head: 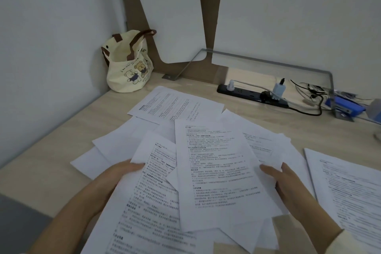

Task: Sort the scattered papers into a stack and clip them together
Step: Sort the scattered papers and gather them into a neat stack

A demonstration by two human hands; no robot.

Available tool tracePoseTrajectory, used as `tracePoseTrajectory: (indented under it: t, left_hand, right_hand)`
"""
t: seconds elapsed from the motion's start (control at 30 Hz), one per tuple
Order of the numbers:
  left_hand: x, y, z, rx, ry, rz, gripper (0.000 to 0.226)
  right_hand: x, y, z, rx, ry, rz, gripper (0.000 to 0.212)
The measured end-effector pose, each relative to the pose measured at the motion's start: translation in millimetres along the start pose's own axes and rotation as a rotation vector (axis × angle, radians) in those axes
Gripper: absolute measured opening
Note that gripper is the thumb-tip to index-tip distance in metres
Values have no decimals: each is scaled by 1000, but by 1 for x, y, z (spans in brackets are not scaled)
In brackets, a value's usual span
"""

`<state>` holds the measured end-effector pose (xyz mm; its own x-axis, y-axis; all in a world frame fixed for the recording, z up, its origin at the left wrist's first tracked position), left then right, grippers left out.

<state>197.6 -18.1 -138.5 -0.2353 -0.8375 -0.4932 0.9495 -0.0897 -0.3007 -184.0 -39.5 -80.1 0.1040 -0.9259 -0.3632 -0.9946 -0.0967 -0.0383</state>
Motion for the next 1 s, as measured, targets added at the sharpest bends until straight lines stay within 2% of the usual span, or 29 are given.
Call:
tracePoseTrajectory:
  t: [0.1, 0.23, 0.3, 0.37, 0.47, 0.53, 0.67, 0.77, 1.0]
  left_hand:
    - [-14, -37, 15, 24, -65, -31, 20]
    - [-7, -34, 21, -64, -122, 52, 21]
    - [-8, -37, 20, -104, -132, 62, 20]
    - [-8, -46, 14, -152, -160, 35, 22]
    - [-10, -64, 8, -211, -197, 7, 21]
    - [-10, -69, 5, -183, -213, 29, 18]
    - [-11, -69, 1, -139, -219, 102, 16]
    - [-10, -71, -2, -161, -217, 122, 18]
    - [-8, -72, -6, -154, -213, 142, 30]
  right_hand:
    - [7, -15, 5, -22, 12, -46, 36]
    - [6, -22, -26, 42, 111, -115, 40]
    - [6, -20, -29, 70, 101, -179, 40]
    - [3, -20, -23, -5, 40, -205, 41]
    - [4, -22, -2, -152, -59, -137, 62]
    - [7, -26, 2, -288, -52, -64, 77]
    - [17, -47, 11, -621, -66, -79, 61]
    - [19, -52, 14, -666, -96, -56, 55]
    - [2, -70, -5, -823, 116, 50, 48]
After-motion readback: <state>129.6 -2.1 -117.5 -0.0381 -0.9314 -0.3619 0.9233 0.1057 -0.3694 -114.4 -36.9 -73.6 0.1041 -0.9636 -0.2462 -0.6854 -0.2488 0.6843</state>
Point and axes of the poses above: each hand's wrist, its own x-axis towards the middle knuckle, its own y-axis out of the back of the hand, z = x × y, the point moved 9 cm from there along x, towards the middle knuckle, and after that the axes turned 11 degrees about -z, right-handed, at the moved point
